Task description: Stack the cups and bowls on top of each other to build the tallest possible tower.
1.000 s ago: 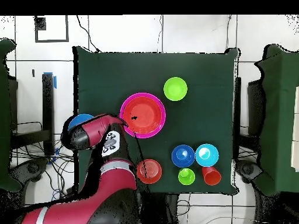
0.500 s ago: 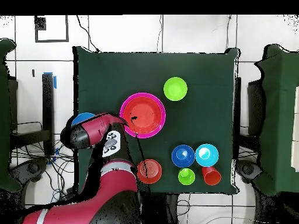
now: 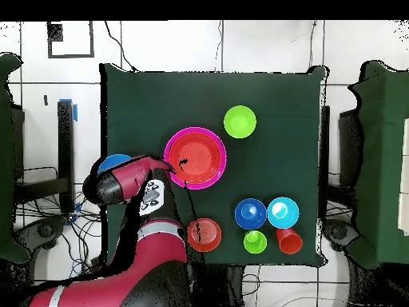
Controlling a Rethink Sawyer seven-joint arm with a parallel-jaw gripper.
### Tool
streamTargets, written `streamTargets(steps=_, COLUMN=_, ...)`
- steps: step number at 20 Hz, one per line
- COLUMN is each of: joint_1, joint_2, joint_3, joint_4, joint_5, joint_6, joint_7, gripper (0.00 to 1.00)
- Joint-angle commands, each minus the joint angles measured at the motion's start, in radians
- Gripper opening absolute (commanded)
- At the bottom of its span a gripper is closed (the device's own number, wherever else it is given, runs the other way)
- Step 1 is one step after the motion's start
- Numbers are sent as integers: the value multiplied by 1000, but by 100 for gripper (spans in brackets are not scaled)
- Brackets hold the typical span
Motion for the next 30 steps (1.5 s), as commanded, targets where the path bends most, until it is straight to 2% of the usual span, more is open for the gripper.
streamTargets(steps=1, joint_1=-10, joint_2=69, joint_3=35, joint_4=-11, joint_5=3, joint_6=-61, joint_7=67, gripper=0)
streamTargets(steps=3, joint_1=-40, joint_2=24, joint_3=72, joint_4=28, joint_5=25, joint_6=-12, joint_7=40, gripper=0)
streamTargets(steps=6, joint_1=-116, joint_2=-95, joint_3=155, joint_4=120, joint_5=88, joint_6=91, joint_7=-15, gripper=0)
streamTargets(steps=8, joint_1=-144, joint_2=-165, joint_3=186, joint_4=160, joint_5=124, joint_6=172, joint_7=-40, gripper=0)
streamTargets(steps=11, joint_1=-148, joint_2=-229, joint_3=194, joint_4=182, joint_5=148, joint_6=262, joint_7=-57, gripper=0)
streamTargets(steps=15, joint_1=-131, joint_2=-277, joint_3=183, joint_4=187, joint_5=155, joint_6=323, joint_7=-47, gripper=0)
streamTargets(steps=21, joint_1=-124, joint_2=-303, joint_3=181, joint_4=208, joint_5=173, joint_6=324, joint_7=-17, gripper=0)
streamTargets(steps=30, joint_1=-148, joint_2=-313, joint_3=201, joint_4=250, joint_5=194, joint_6=274, joint_7=-36, gripper=0)
